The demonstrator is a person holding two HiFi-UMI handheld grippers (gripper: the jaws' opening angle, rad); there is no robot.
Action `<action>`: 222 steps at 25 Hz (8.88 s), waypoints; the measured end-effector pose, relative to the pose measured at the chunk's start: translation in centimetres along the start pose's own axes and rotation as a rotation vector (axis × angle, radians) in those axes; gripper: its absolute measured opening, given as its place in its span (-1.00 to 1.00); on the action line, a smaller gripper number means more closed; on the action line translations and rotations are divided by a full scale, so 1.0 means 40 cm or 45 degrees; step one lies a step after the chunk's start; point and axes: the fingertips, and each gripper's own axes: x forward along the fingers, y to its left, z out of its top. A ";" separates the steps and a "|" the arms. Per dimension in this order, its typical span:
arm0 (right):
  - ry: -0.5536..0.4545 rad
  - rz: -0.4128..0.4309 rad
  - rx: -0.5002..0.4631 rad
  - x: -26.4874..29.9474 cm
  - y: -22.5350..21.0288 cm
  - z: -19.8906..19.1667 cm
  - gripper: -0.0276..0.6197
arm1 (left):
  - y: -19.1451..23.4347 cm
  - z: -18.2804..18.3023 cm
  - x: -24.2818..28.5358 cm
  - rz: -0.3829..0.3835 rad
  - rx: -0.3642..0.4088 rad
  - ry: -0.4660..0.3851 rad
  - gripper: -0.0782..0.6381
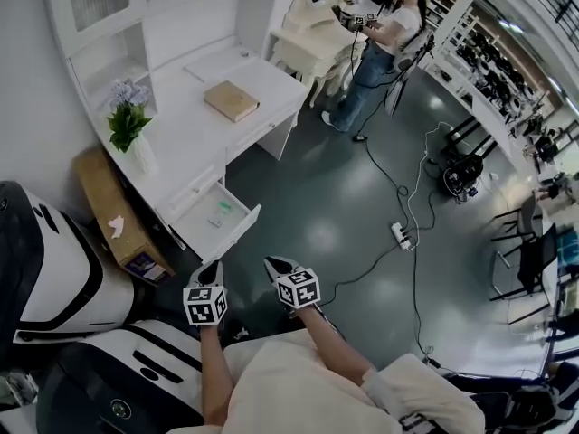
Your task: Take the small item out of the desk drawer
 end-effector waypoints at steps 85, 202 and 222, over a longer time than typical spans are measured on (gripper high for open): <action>0.241 0.154 0.284 0.845 -0.529 0.101 -0.84 | 0.517 -0.264 1.117 -0.152 0.261 0.778 -0.74; 0.307 0.488 -0.094 0.545 -0.441 0.086 -0.84 | 0.370 -0.066 0.920 0.141 0.293 0.533 0.21; 0.210 0.520 -0.100 0.302 -0.416 0.278 -0.84 | 0.065 0.151 0.683 0.202 0.177 0.333 0.22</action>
